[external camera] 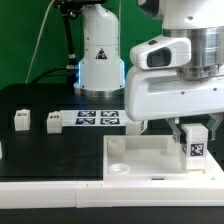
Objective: Assemble one leg
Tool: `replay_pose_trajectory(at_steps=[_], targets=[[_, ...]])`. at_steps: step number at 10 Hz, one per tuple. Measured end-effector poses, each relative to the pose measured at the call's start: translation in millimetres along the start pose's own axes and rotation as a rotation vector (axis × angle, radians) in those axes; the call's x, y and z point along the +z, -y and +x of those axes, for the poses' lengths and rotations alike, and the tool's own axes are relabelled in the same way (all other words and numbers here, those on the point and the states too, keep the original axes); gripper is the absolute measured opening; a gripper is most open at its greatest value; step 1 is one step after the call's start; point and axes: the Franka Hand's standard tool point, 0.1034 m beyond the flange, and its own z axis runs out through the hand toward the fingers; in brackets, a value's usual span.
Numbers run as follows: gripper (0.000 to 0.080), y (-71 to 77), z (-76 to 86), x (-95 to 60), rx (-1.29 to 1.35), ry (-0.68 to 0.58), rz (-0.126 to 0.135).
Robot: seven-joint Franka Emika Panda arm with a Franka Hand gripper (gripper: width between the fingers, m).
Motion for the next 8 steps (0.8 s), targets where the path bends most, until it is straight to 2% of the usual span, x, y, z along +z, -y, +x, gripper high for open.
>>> replay_pose_trajectory(at_steps=[1,2,4,8], targets=[[0.0292,-0.3,0.1,0.0,0.141,0.003,0.013],[0.0291,0.2,-0.1,0.3,0.294,0.002,0.011],[0.0292,0.1,0.4,1.4,0.579,0.005,0.027],[0.0292,2.6,-0.1,2.5,1.024,0.019,0.035]])
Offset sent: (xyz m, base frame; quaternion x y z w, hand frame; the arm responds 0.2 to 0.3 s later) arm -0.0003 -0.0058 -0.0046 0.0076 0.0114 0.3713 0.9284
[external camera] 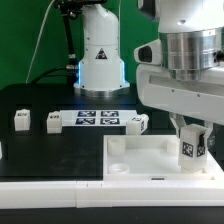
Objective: Assemble one leg
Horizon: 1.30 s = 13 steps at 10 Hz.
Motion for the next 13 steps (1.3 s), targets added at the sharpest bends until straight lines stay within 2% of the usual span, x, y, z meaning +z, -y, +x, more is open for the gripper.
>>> replay_pose_trajectory(at_steps=[1,2,4,6,7,10,13], targets=[[0.0292,0.8,-1.6,0.1,0.07,0.005,0.003],[0.0372,1.2,-2.7,0.2,0.072,0.008,0.005],[0.062,1.2,-1.7,-0.2,-0.009,0.007,0.006],[0.064,1.4,0.9,-1.6,-0.163,0.005,0.007],[0.0648,1.1,-0.2,-1.3,-0.324,0.005,0.003],[0.0649,1.4,-5.5,-0.8,-0.786,-0.007,-0.027],[0.0649,-3.4,4.1,-1.7,-1.112,0.004,-0.039]])
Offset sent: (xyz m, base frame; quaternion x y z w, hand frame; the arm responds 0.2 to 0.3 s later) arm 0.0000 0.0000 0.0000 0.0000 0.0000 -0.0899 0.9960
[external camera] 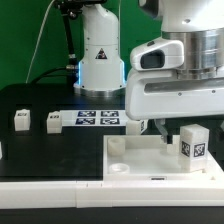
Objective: Assemble one leg
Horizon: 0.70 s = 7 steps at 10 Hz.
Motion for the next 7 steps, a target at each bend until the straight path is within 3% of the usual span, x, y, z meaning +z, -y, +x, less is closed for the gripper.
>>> replay_pose_trajectory(at_steps=[2,4,5,6,7], targets=[[0.0649,0.2,1.2,-1.7,-0.198,-0.01,-0.015],[0.0649,-0.5,1.3,-1.0,-0.229,-0.015,-0.016],[0.056,-0.7,1.3,-1.0,-0.229,-0.015,-0.016],[0.056,-0.6,1.3,-0.9,-0.216,-0.015,-0.016],[0.036,-0.6,1.2,-0.8,-0.199,-0.015,-0.016]])
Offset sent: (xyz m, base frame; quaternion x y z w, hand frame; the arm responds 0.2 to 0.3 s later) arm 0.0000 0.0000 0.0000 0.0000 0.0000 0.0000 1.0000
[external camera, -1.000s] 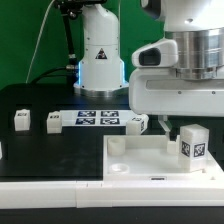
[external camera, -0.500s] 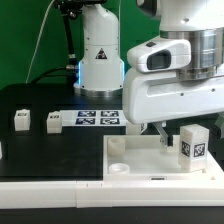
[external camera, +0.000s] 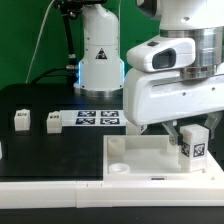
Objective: Assemble one leg
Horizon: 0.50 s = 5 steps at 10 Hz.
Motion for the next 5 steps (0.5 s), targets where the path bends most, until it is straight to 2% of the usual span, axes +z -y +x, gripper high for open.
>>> replay_pose_trajectory(at_steps=[1,5], targets=[[0.029,0.2,0.0,0.1,0.011,0.0,0.001],[0.029,0.3,0.2,0.8,0.487,0.001,0.018]])
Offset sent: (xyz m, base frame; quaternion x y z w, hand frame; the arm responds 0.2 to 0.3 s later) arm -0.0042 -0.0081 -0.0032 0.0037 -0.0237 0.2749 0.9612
